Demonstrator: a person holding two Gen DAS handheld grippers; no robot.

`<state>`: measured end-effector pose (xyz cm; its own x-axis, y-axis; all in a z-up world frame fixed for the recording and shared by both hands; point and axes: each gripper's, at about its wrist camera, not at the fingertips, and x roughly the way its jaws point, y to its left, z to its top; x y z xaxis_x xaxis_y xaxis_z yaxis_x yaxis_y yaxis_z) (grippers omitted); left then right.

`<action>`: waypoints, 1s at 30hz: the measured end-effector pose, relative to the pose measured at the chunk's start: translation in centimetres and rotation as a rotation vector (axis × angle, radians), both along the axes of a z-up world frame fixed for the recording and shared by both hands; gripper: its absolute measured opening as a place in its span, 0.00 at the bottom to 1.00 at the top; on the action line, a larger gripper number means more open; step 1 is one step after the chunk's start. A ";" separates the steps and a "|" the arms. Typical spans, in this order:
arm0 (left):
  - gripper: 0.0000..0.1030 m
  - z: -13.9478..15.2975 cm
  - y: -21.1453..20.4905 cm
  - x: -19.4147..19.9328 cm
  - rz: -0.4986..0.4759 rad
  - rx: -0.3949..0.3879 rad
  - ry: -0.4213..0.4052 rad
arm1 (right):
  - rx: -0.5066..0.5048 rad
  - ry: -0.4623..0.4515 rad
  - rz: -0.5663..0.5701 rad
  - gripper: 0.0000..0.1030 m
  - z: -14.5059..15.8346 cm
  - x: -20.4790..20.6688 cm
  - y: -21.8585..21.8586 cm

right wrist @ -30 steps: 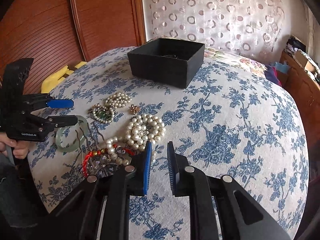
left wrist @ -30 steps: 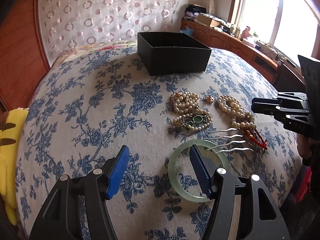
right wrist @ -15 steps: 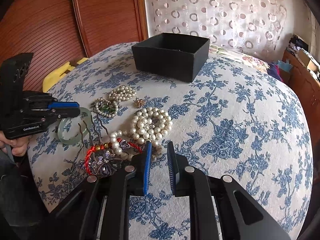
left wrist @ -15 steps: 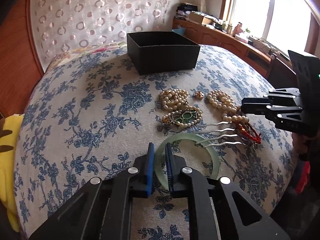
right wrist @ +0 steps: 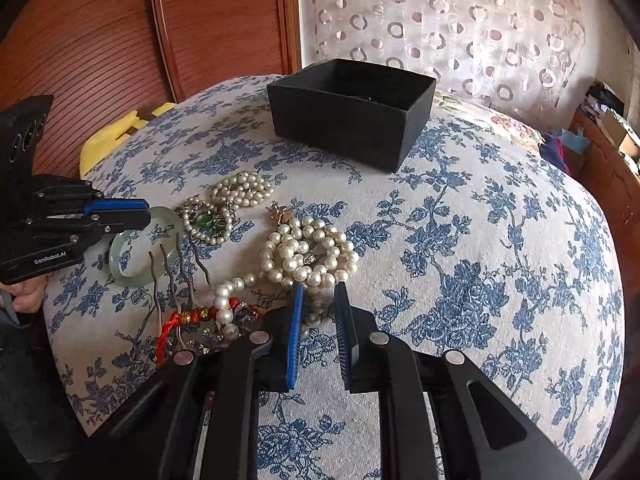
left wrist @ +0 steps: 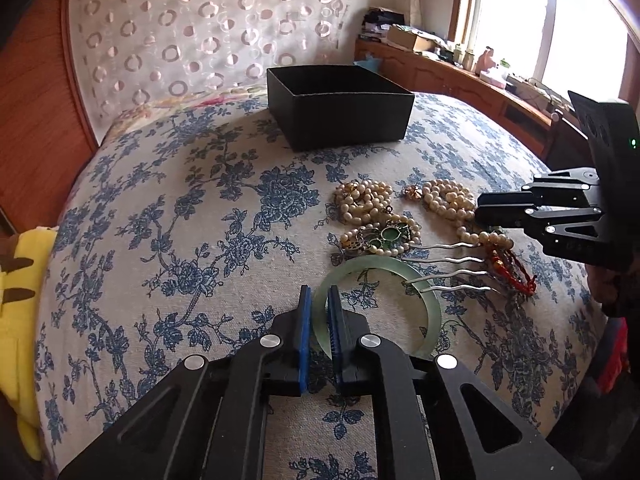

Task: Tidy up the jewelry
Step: 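Grasp the green jade bangle with the left tool while the right tool grasps the pearl necklace, then lift both into the black box and open both tools to drop them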

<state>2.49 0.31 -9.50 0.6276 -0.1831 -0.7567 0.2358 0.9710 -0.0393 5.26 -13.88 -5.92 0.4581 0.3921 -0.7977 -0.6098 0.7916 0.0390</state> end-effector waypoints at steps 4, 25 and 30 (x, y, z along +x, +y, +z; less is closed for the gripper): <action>0.08 0.0 -0.2 0.1 -0.002 0.015 -0.007 | 0.019 0.007 0.010 0.08 0.0 0.0 -0.3; 0.07 4.3 2.5 0.5 0.093 -0.029 -0.143 | 0.103 -0.223 -0.064 0.08 9.1 0.9 -2.0; 0.07 5.8 2.3 1.0 0.092 -0.031 -0.183 | 0.109 -0.265 -0.060 0.08 11.2 1.4 -1.6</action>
<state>3.54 2.65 -3.66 0.7695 -0.1403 -0.6230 0.1525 0.9877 -0.0340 6.66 -15.47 5.24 0.6701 0.4347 -0.6017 -0.5620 0.8266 -0.0287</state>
